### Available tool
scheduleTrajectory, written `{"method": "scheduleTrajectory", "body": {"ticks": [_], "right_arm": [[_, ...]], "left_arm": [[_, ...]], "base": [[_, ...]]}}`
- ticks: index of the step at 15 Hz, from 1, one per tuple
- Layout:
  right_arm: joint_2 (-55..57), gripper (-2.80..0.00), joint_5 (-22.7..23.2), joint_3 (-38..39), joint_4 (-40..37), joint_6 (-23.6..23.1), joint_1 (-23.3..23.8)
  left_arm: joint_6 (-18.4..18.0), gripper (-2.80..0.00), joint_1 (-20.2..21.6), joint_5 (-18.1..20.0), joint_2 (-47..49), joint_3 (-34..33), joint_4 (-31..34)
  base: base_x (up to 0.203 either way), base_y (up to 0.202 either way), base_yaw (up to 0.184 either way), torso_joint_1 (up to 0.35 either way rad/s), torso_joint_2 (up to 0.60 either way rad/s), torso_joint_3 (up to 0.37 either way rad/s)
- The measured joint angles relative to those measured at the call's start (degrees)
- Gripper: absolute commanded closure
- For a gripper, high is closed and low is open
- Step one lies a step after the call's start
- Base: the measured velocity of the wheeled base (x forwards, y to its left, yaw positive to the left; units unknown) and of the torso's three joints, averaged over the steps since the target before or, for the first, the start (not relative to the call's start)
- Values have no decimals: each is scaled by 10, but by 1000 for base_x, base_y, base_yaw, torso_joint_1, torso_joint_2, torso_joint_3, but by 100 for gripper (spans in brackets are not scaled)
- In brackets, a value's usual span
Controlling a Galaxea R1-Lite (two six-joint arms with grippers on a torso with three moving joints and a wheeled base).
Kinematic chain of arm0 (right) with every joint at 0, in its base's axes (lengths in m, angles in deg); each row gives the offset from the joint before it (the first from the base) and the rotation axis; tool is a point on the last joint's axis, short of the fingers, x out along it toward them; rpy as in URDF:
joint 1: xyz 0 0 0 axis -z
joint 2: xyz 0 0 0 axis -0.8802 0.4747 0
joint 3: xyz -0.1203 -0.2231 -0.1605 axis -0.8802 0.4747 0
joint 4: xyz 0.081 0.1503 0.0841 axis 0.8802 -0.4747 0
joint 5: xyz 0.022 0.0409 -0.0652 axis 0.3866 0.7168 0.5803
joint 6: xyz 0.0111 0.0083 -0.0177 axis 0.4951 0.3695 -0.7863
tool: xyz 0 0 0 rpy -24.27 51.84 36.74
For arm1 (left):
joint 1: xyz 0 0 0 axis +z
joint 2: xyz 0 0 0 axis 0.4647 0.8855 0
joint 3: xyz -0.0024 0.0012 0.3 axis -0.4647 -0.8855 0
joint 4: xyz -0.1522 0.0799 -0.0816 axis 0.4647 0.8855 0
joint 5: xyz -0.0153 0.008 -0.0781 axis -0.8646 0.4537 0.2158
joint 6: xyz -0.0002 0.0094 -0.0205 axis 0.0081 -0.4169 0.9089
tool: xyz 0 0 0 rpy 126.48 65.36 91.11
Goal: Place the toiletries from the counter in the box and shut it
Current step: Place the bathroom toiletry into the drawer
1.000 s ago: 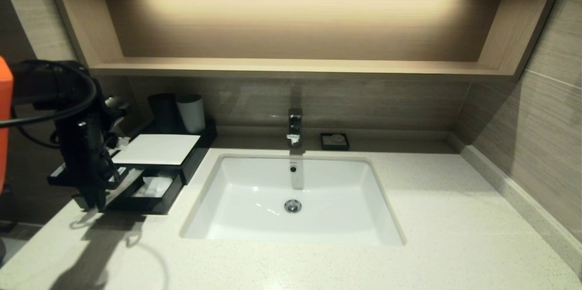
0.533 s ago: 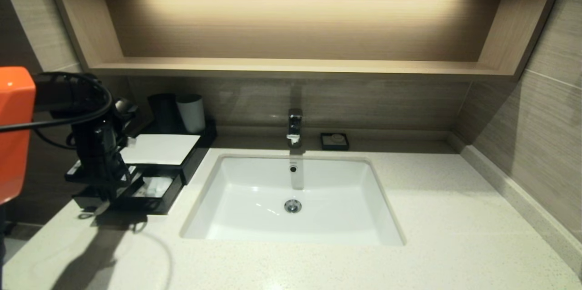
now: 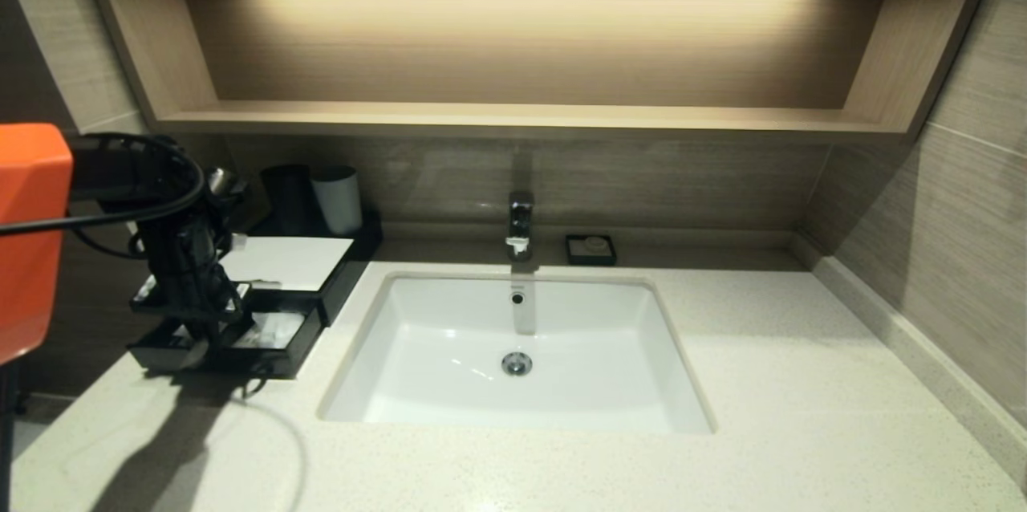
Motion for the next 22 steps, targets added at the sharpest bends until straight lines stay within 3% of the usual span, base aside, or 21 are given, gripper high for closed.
{"method": "scheduleTrajectory", "body": {"ticks": [22], "right_arm": [[0,0,0,0,0,0,0]], "left_arm": [[6,0,-3,-5,25,0,-141]], "base": [[0,0,0,0,0,0]]}}
